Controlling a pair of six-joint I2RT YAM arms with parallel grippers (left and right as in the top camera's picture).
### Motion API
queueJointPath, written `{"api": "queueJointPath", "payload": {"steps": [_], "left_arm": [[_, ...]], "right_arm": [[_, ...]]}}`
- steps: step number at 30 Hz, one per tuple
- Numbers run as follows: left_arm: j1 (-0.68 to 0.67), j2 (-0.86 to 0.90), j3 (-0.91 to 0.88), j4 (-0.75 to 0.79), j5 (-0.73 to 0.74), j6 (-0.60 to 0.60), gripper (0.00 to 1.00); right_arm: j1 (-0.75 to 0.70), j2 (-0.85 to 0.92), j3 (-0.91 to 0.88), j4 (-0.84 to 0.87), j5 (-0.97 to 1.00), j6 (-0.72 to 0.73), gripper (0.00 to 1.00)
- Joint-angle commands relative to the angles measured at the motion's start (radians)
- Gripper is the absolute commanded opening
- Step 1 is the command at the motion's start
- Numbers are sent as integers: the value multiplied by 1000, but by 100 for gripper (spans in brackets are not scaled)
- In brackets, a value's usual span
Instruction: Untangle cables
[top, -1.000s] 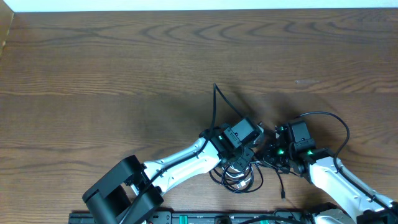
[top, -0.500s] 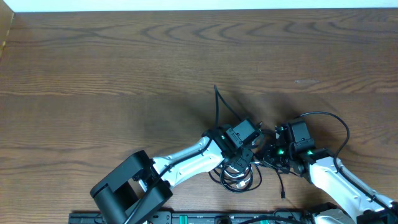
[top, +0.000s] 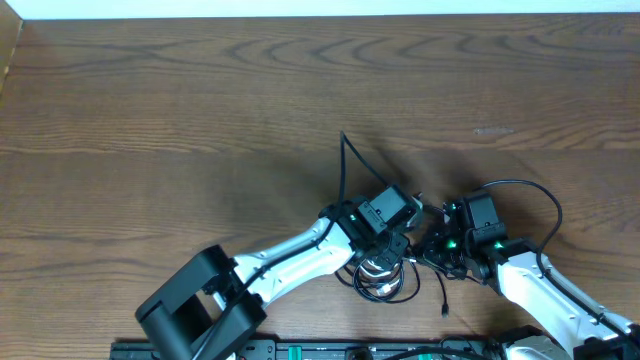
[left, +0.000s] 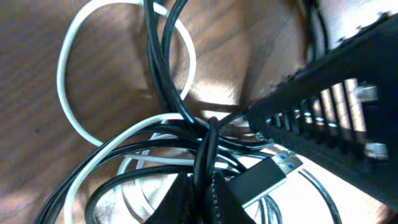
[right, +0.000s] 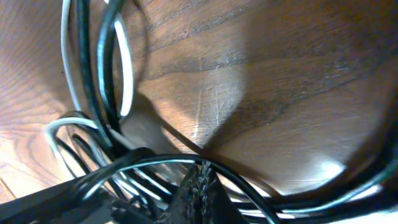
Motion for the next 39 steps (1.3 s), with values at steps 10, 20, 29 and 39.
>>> {"api": "queueJointPath", "payload": {"steps": [10, 20, 29, 39], "left_arm": [[76, -51, 15, 6, 122, 63, 8], [255, -65, 15, 27, 652, 153, 7], [275, -64, 13, 21, 667, 211, 8], [248, -63, -19, -23, 666, 531, 7]], "right_arm": [[10, 15, -13, -31, 47, -4, 1], [10, 15, -13, -31, 47, -4, 1], [-63, -38, 84, -64, -187, -220, 24], [-184, -143, 209, -261, -186, -275, 26]]}}
